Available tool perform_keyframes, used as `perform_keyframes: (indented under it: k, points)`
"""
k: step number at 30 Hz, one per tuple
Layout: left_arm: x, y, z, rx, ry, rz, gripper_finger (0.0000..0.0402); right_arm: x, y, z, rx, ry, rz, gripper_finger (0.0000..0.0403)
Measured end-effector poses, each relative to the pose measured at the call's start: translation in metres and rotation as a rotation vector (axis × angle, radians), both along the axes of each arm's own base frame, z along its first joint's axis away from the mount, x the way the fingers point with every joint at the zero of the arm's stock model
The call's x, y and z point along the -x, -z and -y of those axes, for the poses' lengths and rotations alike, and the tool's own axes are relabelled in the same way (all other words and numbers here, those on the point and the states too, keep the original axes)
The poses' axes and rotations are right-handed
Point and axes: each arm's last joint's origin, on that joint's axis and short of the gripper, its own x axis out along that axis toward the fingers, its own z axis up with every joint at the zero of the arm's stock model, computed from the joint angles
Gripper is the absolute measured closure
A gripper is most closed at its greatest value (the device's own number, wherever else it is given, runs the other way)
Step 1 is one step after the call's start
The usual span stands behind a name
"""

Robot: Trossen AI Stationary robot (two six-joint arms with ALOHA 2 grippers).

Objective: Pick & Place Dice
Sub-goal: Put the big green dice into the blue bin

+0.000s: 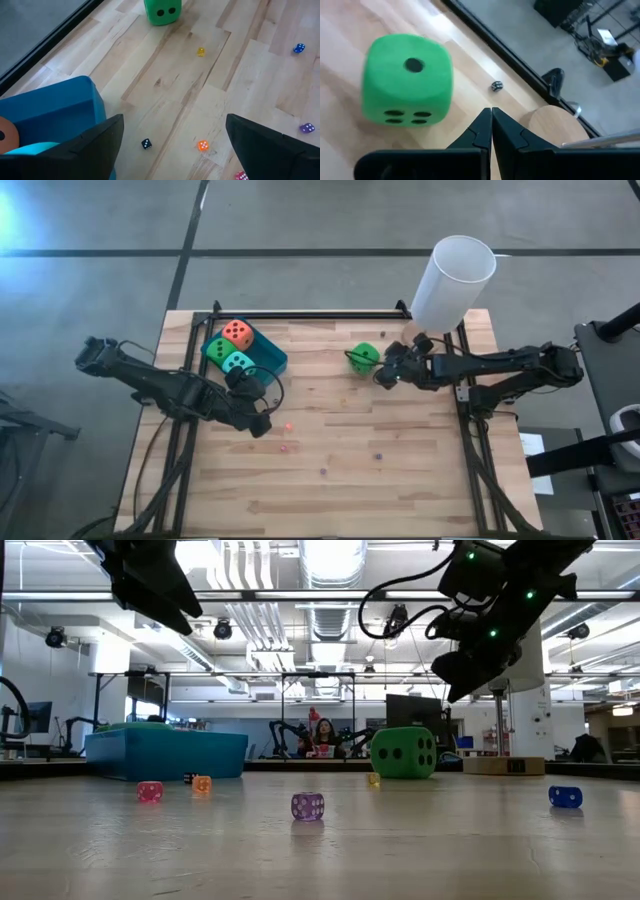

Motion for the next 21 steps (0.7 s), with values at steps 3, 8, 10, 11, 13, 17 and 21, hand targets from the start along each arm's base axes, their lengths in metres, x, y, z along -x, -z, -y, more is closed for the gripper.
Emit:
perform_keyframes:
  k: [3, 8, 10, 11, 13, 17, 21]
  points:
    - [0.0, 0.0, 0.0, 0.002, 0.0, 0.005, 0.0042, -0.003, 0.006, 0.007, 0.013, 0.033, 0.01, 0.0394]
    - [-0.002, -0.001, 0.001, 0.008, 0.0, 0.023, 0.0038, -0.011, 0.015, 0.02, 0.012, 0.038, -0.015, 0.0394]
    - [-0.002, -0.001, 0.001, 0.008, 0.001, 0.023, 0.0038, -0.012, 0.018, 0.026, -0.032, 0.031, 0.007, 0.0394]
    - [-0.002, -0.001, 0.001, 0.008, 0.0, 0.023, 0.0039, -0.013, 0.019, 0.029, -0.055, 0.02, 0.011, 0.0394]
    - [-0.002, -0.001, 0.001, 0.008, 0.001, 0.023, 0.0042, -0.014, 0.021, 0.034, -0.093, -0.004, 0.015, 0.0394]
    - [-0.002, -0.001, 0.001, 0.008, 0.001, 0.022, 0.0048, -0.016, 0.021, 0.042, -0.119, -0.037, 0.043, 0.0394]
    - [-0.002, -0.001, 0.001, 0.007, 0.002, 0.021, 0.0053, -0.02, 0.02, 0.044, -0.152, -0.09, 0.081, 0.0394]
